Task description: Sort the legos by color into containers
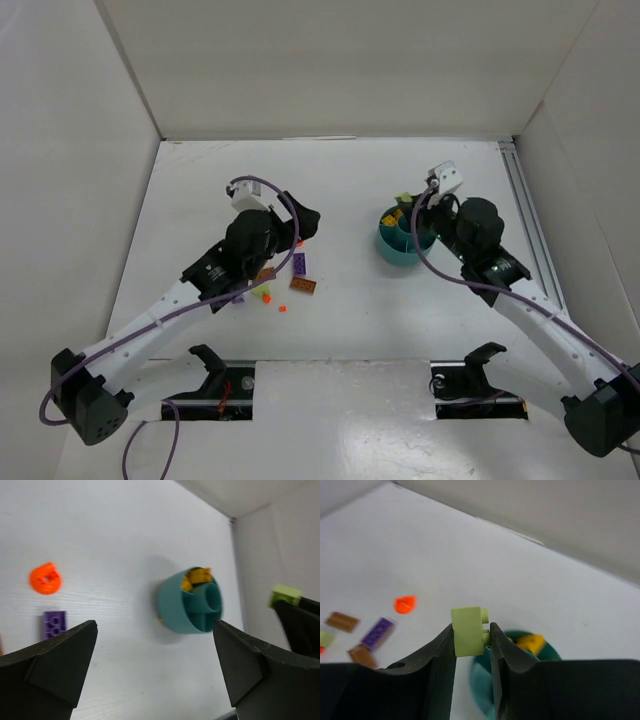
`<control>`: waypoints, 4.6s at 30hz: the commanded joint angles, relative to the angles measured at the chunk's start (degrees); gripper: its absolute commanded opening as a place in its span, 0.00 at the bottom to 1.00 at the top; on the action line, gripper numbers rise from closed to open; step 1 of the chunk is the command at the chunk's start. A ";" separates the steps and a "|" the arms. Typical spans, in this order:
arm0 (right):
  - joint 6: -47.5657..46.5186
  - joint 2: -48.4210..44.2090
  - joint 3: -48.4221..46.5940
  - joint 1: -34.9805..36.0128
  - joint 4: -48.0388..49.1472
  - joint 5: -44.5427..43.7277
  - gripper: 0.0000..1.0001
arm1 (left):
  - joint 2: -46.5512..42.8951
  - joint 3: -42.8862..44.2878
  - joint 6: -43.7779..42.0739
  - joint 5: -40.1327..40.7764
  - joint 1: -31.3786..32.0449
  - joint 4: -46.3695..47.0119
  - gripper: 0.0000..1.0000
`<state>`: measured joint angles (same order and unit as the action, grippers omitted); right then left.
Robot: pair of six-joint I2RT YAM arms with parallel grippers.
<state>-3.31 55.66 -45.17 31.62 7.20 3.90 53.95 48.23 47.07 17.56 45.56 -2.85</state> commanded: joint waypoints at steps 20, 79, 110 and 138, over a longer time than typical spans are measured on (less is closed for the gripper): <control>-9.52 20.45 -13.20 -21.77 -21.18 0.40 0.15 | 5.19 -9.64 5.58 -0.24 -13.57 -14.91 1.00; -8.91 9.82 -5.90 -23.35 -23.37 -2.06 0.78 | 12.31 -16.50 14.63 -3.32 -15.24 -19.03 0.89; -11.79 7.19 -3.70 -25.64 -21.89 3.11 0.78 | 16.98 -13.52 16.13 0.90 -15.24 -17.89 0.30; -32.21 3.66 2.19 21.65 10.89 19.31 0.81 | -8.95 -8.41 -1.19 -36.28 -12.43 11.28 0.33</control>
<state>-35.97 59.07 -41.82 52.45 7.64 25.39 47.03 40.27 47.64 -11.00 32.95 0.75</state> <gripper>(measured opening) 0.806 0.370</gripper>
